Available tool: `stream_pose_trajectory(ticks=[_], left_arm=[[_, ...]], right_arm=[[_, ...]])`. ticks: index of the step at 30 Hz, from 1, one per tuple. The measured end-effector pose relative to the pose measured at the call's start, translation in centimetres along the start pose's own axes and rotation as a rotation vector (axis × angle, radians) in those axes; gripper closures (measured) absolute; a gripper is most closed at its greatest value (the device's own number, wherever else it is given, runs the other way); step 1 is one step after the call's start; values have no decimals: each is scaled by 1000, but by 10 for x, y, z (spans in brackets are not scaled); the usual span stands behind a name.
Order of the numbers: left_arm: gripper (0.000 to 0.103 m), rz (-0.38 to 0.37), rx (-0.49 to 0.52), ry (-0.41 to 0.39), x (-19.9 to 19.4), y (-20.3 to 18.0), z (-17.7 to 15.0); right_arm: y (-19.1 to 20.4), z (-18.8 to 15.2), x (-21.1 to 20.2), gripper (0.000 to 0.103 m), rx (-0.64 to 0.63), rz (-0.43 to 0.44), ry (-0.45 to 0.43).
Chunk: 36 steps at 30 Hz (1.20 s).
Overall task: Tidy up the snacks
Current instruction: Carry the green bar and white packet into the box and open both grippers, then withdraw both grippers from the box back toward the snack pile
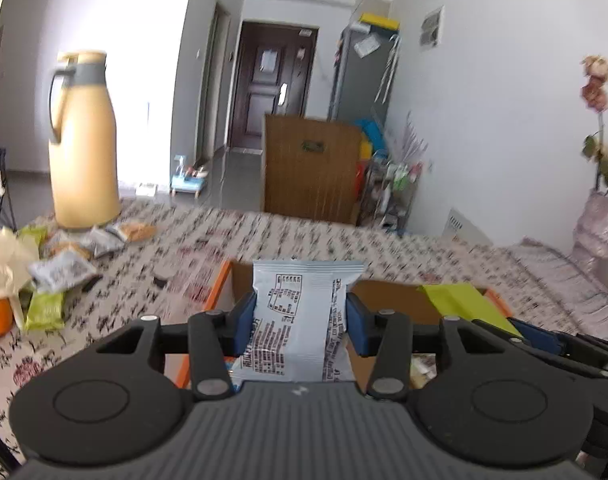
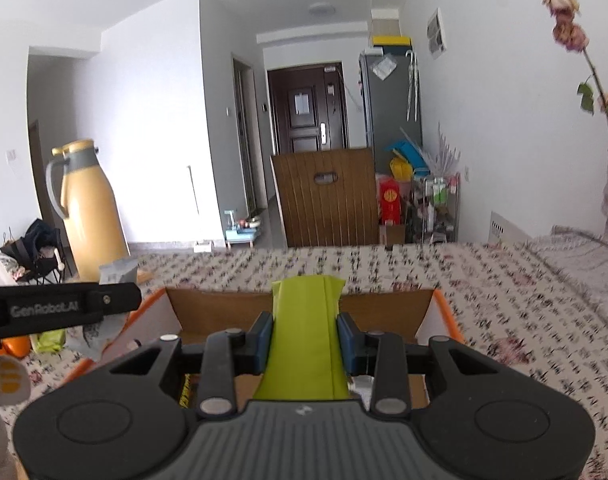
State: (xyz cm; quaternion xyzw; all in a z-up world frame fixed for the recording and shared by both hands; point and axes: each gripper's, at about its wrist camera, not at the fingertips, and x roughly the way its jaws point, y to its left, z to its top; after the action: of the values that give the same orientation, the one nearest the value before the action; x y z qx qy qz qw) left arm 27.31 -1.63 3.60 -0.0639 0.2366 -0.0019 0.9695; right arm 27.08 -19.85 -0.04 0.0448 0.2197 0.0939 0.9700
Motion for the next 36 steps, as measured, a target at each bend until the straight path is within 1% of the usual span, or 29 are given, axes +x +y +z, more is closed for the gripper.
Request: stream_pose_trajectory(ticks=[4, 8, 10, 11, 12, 13, 14, 15, 16, 17, 18, 19, 20, 29, 36], left_arm=[[56, 29, 5, 39, 16, 6, -10], [55, 44, 27, 42, 19, 4, -16], [54, 50, 23, 38, 19, 5, -16], [51, 56, 19, 34, 18, 6, -17], [41, 59, 18, 28, 16, 7, -17], [32, 59, 14, 18, 13, 7, -17], [12, 64, 10, 1, 9, 7, -17], [1, 76, 9, -26, 5, 6, -17], [0, 83, 7, -56, 0, 6, -17], [0, 79, 5, -71, -4, 6, -16], [0, 72, 3, -77, -6, 7, -15], [0, 71, 0, -79, -8, 6, -15], [0, 74, -2, -81, -8, 6, -15], [0, 73, -25, -77, -11, 8, -14], [0, 58, -31, -93, -22, 3, -8]], right_arm=[[-3, -9, 13, 70, 3, 1, 38], [-3, -15, 17, 69, -1, -3, 61], [-4, -17, 17, 68, 3, -10, 72], [-4, -17, 16, 68, 4, -14, 71], [-6, -16, 14, 68, 7, -16, 66], [-7, -15, 12, 57, 15, -16, 58], [-9, -15, 10, 38, 25, -22, 45], [-10, -15, 8, 28, 28, -29, 35], [-11, -15, 7, 14, 31, -33, 27], [-12, -14, 5, 10, 36, -33, 24], [-13, -14, 4, 9, 44, -31, 23], [-14, -14, 4, 6, 52, -30, 22], [-15, -13, 3, 0, 59, -31, 20], [-15, -12, -2, 0, 61, -26, 13], [-14, -6, -10, 0, 53, -42, -17]])
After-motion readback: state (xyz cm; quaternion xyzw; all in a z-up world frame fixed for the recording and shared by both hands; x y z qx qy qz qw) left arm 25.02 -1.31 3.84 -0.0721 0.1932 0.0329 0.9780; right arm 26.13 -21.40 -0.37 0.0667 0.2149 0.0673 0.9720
